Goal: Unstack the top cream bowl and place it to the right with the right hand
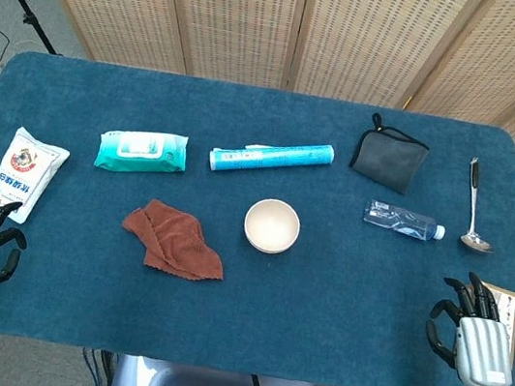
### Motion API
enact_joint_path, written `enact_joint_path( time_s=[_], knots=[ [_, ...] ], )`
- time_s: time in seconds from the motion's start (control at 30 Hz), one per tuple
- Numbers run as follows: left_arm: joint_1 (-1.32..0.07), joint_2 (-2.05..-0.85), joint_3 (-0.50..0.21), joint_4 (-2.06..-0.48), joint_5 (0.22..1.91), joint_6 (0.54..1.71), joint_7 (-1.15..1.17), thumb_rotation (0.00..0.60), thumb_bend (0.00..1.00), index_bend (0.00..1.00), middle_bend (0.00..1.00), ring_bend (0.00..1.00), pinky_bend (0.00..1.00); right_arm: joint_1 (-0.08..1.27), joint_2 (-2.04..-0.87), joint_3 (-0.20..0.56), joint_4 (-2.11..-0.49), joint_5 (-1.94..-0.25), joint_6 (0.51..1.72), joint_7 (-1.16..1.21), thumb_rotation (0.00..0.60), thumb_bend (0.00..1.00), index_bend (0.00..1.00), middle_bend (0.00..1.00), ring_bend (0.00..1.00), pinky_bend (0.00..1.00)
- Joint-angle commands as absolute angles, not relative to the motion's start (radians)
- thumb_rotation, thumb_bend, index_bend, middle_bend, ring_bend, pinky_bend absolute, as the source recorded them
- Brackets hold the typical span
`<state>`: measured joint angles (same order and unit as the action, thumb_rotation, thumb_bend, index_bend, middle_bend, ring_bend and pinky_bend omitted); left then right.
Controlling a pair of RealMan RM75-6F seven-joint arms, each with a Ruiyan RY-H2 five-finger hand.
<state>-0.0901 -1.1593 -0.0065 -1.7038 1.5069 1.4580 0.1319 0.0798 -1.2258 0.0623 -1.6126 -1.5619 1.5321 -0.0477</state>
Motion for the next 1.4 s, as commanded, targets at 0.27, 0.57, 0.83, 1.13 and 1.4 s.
enact_joint_path(
  time_s=[0.27, 0.57, 0.83, 1.13, 1.4],
  knots=[
    [-0.091, -1.16, -0.008, -1.696, 1.493, 1.447, 0.12, 0.6, 0.52, 0.53, 0.17, 0.16, 0.35, 0.087, -1.248, 0.038, -1.632, -1.585, 1.509, -0.059, 0.6, 0.39, 0.55, 0.23, 0.02, 0.1],
    [-0.092, -1.161, -0.006, -1.689, 1.471, 1.425, 0.102, 0.6, 0.52, 0.53, 0.17, 0.16, 0.35, 0.143, -1.379, 0.005, -1.688, -1.618, 1.399, -0.13, 0.6, 0.38, 0.55, 0.23, 0.02, 0.1],
    [-0.093, -1.159, -0.009, -1.685, 1.459, 1.42, 0.085, 0.6, 0.52, 0.53, 0.17, 0.16, 0.35, 0.201, -1.482, 0.039, -1.662, -1.599, 1.336, -0.172, 0.6, 0.31, 0.55, 0.22, 0.02, 0.1],
    [-0.095, -1.166, -0.017, -1.662, 1.426, 1.4, 0.071, 0.6, 0.52, 0.53, 0.17, 0.16, 0.35, 0.261, -1.537, 0.091, -1.626, -1.529, 1.268, -0.196, 0.6, 0.31, 0.55, 0.22, 0.02, 0.1],
    [-0.096, -1.174, -0.025, -1.631, 1.396, 1.384, 0.058, 0.6, 0.52, 0.53, 0.17, 0.16, 0.35, 0.336, -1.621, 0.139, -1.534, -1.48, 1.204, -0.213, 0.6, 0.31, 0.55, 0.21, 0.02, 0.1]
  ],
)
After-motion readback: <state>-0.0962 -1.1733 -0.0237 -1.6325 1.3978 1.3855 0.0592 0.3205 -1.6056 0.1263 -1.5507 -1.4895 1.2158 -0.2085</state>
